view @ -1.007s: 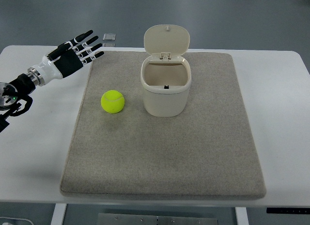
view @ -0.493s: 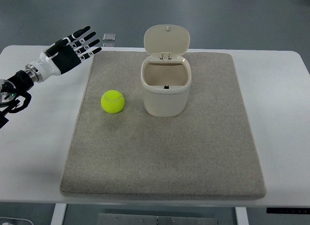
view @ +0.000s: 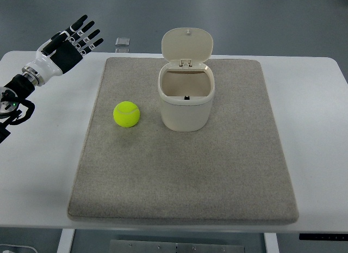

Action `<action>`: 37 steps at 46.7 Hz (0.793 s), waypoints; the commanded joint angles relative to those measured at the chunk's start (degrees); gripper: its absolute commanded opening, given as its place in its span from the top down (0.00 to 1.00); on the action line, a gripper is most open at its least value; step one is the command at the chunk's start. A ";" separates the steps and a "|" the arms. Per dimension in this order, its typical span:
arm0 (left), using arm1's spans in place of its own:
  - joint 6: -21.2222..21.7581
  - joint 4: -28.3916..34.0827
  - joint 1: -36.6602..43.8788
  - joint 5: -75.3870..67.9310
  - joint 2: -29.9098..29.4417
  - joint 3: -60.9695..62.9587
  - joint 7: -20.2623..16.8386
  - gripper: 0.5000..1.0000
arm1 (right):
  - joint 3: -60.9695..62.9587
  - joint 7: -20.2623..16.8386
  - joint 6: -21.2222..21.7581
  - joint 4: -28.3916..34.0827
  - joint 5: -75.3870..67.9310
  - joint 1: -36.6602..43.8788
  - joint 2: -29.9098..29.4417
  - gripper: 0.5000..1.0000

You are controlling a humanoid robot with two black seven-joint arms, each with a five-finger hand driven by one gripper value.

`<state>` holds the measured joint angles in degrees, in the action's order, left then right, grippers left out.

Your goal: Put tennis ball into box with left hand

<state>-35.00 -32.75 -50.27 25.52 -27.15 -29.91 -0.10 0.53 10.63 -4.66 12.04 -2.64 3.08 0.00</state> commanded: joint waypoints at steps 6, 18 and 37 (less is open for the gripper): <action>0.00 -0.04 -0.26 -20.48 -1.41 -0.50 -2.79 0.01 | 0.00 0.00 0.00 0.00 0.00 0.00 0.00 0.12; 0.00 -0.74 -0.53 -39.39 -3.61 -0.06 -14.22 0.01 | 0.09 0.00 0.00 0.00 0.00 0.08 0.00 0.12; 7.66 -16.02 -0.53 -65.32 -12.75 0.03 -18.09 0.01 | 0.00 0.00 0.00 0.00 0.00 0.00 0.00 0.12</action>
<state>-30.41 -45.33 -50.88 -37.02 -38.96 -29.95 -18.03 0.54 10.64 -4.66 12.04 -2.64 3.11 0.00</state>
